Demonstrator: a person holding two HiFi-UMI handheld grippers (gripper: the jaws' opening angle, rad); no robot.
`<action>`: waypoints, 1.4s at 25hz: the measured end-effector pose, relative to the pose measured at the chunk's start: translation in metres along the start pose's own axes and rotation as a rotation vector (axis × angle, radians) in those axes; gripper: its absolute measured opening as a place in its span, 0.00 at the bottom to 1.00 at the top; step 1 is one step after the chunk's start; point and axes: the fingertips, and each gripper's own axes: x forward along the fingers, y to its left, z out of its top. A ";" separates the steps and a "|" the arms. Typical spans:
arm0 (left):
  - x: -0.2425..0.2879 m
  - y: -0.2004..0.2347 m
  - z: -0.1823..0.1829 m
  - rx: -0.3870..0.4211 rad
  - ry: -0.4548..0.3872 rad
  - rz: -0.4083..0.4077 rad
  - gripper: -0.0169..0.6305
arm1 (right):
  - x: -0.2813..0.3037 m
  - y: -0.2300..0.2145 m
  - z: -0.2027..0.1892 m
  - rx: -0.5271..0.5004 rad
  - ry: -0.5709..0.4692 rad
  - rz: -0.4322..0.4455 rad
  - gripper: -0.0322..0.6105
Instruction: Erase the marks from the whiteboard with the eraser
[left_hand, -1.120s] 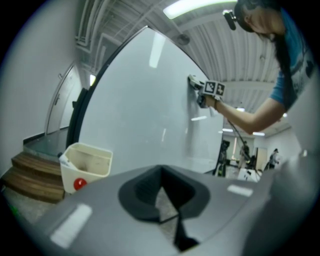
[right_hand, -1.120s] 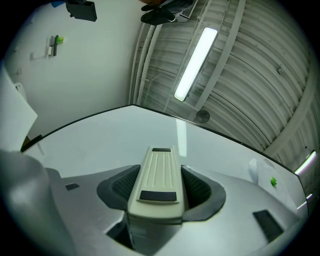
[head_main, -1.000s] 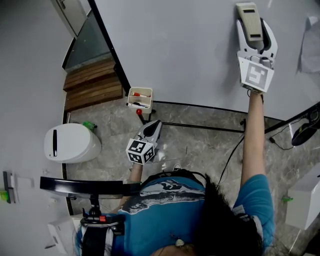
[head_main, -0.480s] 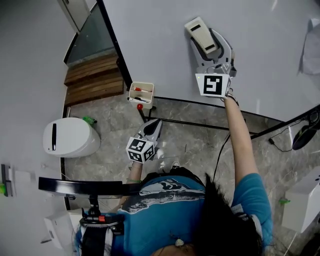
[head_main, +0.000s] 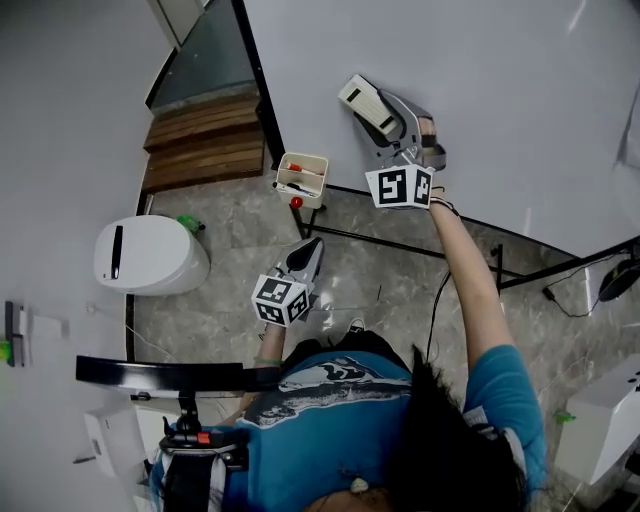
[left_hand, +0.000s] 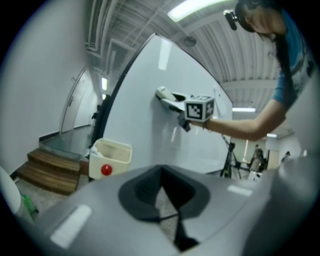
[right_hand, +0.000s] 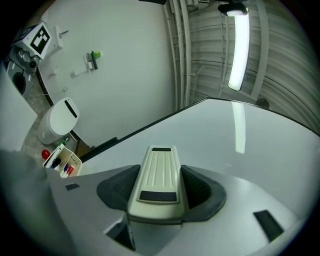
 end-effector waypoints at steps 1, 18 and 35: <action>-0.002 0.002 -0.001 -0.001 0.001 0.005 0.03 | 0.001 0.002 -0.001 0.007 0.002 0.000 0.46; -0.037 -0.014 -0.001 0.019 -0.005 -0.061 0.03 | -0.091 0.048 0.056 0.347 0.088 0.027 0.46; -0.116 -0.041 -0.034 0.003 0.025 -0.183 0.03 | -0.266 0.181 0.080 0.729 0.423 -0.045 0.46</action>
